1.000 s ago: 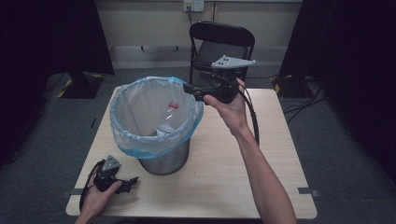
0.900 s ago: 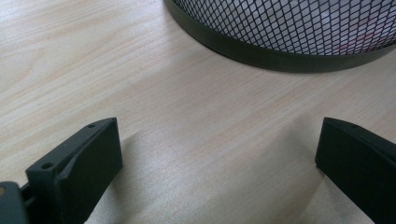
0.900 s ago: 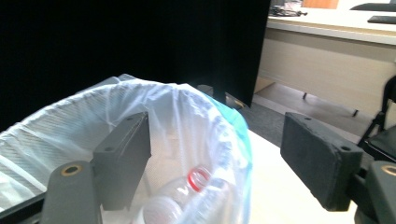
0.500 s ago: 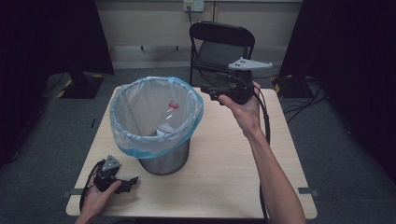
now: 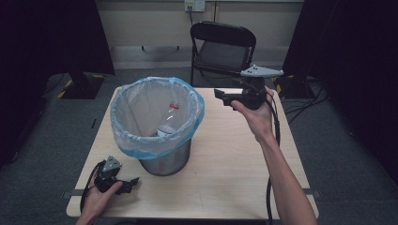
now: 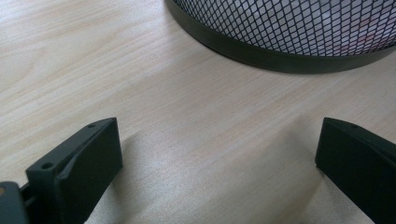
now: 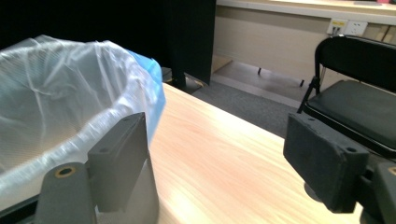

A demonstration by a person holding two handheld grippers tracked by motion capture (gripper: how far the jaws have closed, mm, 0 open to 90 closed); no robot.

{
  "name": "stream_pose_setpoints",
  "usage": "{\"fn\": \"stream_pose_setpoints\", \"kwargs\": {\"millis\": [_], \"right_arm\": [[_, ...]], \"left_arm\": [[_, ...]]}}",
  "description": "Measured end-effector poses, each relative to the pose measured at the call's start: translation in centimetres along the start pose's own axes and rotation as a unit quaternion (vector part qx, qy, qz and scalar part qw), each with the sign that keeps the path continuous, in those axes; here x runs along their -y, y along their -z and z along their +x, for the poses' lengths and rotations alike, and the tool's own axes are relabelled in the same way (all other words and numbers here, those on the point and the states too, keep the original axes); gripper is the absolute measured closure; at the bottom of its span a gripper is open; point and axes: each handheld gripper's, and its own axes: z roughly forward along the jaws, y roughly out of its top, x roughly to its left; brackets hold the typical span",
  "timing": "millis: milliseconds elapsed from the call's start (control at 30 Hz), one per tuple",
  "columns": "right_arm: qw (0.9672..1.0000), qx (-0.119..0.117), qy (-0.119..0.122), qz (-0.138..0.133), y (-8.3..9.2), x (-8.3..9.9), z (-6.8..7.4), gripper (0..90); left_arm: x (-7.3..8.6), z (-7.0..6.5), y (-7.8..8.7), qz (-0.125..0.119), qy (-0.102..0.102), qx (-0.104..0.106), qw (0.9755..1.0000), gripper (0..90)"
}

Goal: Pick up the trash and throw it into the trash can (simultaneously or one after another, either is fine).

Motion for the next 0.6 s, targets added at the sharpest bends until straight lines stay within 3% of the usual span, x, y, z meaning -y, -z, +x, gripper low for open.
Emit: {"fn": "stream_pose_setpoints", "kwargs": {"millis": [600], "right_arm": [[0.9991, 0.030, -0.021, 0.021, 1.4, 3.3, -1.8, 18.8]], "left_arm": [[0.0, 0.0, 0.0, 0.000, 0.000, 0.000, 1.0000, 0.0]]}}
